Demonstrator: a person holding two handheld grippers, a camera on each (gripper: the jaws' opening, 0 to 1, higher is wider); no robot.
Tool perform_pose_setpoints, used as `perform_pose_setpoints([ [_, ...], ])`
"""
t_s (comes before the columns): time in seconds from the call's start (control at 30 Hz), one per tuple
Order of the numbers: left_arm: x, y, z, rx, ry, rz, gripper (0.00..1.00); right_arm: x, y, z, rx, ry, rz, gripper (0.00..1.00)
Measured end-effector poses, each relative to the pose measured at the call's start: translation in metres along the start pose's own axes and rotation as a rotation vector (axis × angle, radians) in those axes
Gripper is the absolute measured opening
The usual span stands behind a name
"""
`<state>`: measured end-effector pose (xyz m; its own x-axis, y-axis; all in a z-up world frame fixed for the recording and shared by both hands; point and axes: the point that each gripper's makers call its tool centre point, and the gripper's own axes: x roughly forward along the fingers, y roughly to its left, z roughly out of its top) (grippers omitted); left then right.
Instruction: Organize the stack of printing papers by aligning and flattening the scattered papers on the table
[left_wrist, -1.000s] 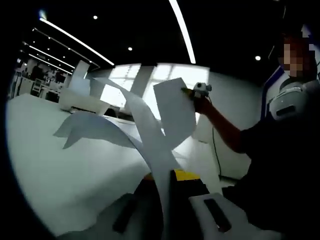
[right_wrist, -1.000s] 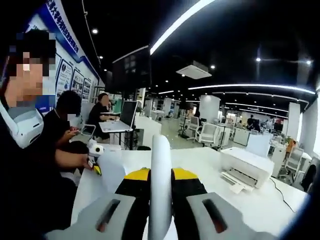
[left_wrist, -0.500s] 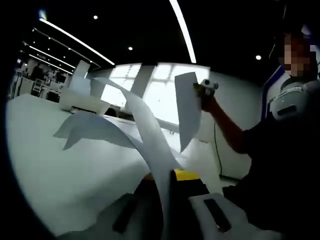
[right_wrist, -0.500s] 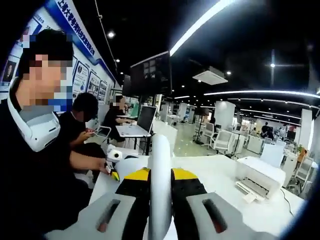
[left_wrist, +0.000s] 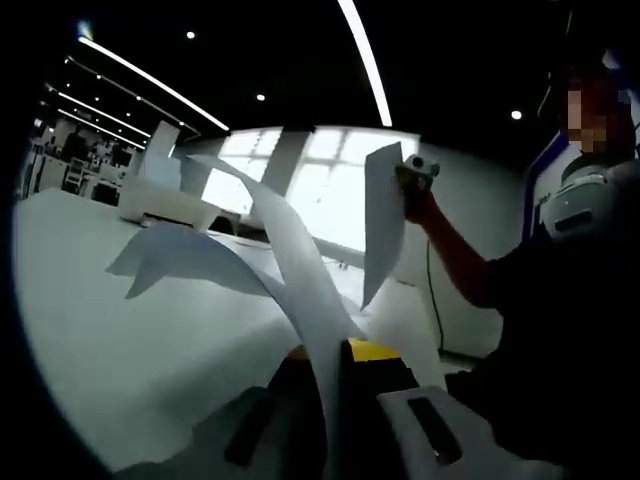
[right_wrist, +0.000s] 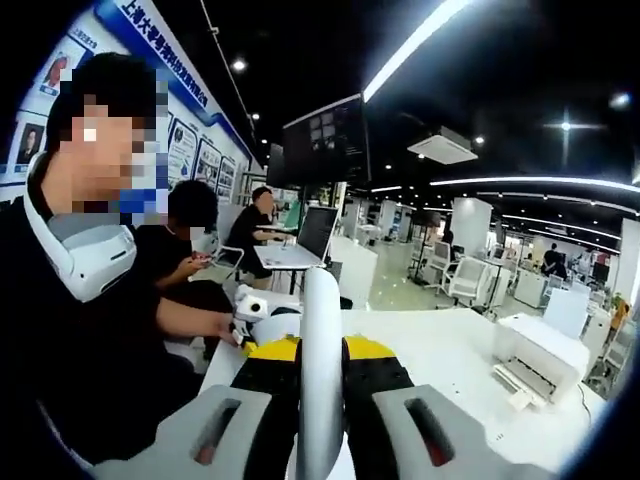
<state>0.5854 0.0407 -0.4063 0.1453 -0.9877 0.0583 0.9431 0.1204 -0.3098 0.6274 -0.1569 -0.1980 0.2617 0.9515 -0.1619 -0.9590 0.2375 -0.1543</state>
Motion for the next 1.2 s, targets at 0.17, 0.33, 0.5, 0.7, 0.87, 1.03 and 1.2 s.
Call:
perform_pose_setpoints([
  [0.17, 0.0, 0.0, 0.0, 0.0, 0.0, 0.0, 0.06, 0.011, 0.006, -0.004, 0.004, 0.016, 0.035, 0.1],
  [0.33, 0.0, 0.001, 0.0, 0.003, 0.001, 0.0, 0.06, 0.023, 0.01, -0.011, 0.006, 0.041, 0.067, 0.1],
  [0.5, -0.001, 0.0, 0.0, 0.002, -0.002, -0.002, 0.06, 0.033, 0.01, -0.019, 0.007, 0.077, 0.082, 0.1],
  [0.7, -0.001, 0.0, 0.0, 0.004, 0.0, -0.006, 0.06, 0.046, 0.01, -0.026, 0.007, 0.104, 0.105, 0.1],
  [0.87, 0.0, -0.002, -0.001, 0.018, 0.009, -0.011, 0.07, 0.055, 0.014, -0.028, 0.002, 0.128, 0.127, 0.1],
  [1.03, 0.0, -0.002, 0.0, 0.029, 0.013, -0.01, 0.07, 0.059, 0.015, -0.03, 0.002, 0.136, 0.141, 0.1],
  [1.2, 0.0, -0.004, -0.001, 0.052, 0.022, -0.011, 0.07, 0.064, 0.017, -0.033, 0.004, 0.143, 0.145, 0.1],
])
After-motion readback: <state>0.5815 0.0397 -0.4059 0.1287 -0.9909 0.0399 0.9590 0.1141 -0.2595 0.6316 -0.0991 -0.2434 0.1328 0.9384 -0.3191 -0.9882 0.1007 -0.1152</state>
